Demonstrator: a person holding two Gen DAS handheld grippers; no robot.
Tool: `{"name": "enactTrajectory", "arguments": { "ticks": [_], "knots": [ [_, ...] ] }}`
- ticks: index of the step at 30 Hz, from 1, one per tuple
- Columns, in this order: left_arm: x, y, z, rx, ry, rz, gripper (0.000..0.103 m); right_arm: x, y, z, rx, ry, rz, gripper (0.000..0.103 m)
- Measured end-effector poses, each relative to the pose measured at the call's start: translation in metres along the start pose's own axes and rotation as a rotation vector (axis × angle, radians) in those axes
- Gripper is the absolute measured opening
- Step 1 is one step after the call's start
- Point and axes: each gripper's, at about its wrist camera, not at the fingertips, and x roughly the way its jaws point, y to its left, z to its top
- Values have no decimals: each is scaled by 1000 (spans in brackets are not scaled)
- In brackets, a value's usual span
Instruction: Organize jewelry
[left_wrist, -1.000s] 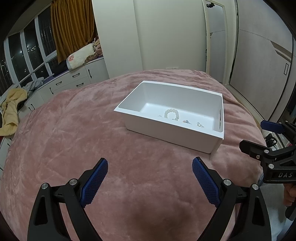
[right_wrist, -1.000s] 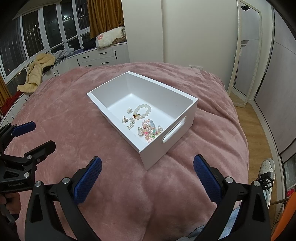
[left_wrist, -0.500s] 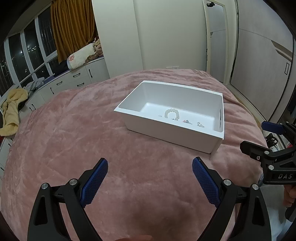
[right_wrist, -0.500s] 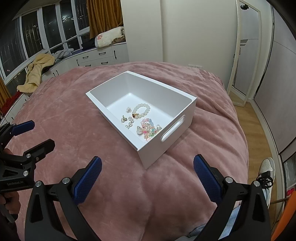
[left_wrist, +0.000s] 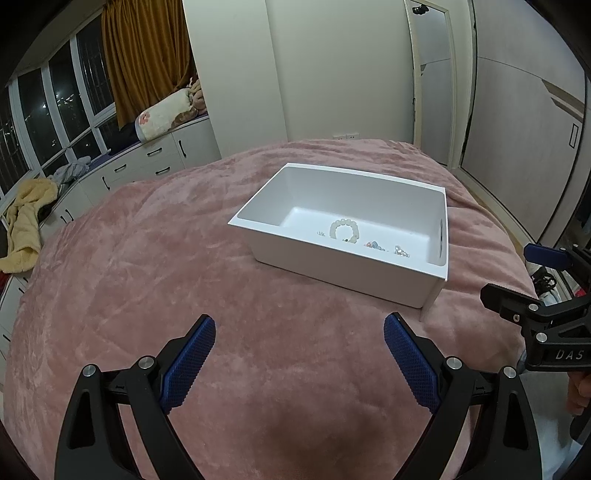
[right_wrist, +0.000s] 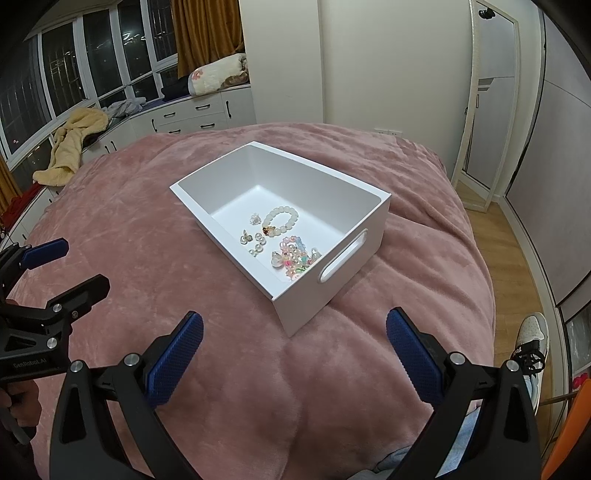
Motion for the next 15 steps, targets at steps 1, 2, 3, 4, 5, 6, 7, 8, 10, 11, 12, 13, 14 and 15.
{"name": "enactTrajectory", "arguments": {
  "ticks": [1,2,3,4,5,6,7,8,10,11,12,13,14,15],
  "knots": [
    [0,0,0,0,0,-1,94,0,0,0,-1,0,-1,98],
    [0,0,0,2,-2,0,94,0,0,0,-1,0,-1,98],
    [0,-1,1,3,-1,0,94,0,0,0,2,-1,-1,98],
    [0,-1,1,3,-1,-2,94,0,0,0,2,0,-1,98],
    [-1,-1,1,2,-2,-1,94,0,0,0,1,0,-1,98],
    [0,-1,1,2,-2,1,94,0,0,0,2,-1,0,98],
    [0,-1,1,2,-2,0,94,0,0,0,1,-1,0,98],
    [0,-1,1,2,-1,-1,94,-1,-1,-1,1,-1,-1,98],
    [-1,-1,1,4,-1,0,94,-1,-1,-1,4,-2,0,98],
    [-1,-1,2,6,-3,0,94,-1,-1,-1,3,-2,0,98],
    [-1,-1,2,7,-4,0,94,-1,-1,0,3,-3,-2,98],
    [-1,-2,2,7,-4,-1,94,-1,-2,0,5,-3,-2,98],
    [-1,-2,3,8,-4,-1,94,-2,-2,0,7,-3,-1,98],
    [-2,-2,2,7,-4,-1,94,-2,-2,0,5,-3,-3,98]
  ]
}}
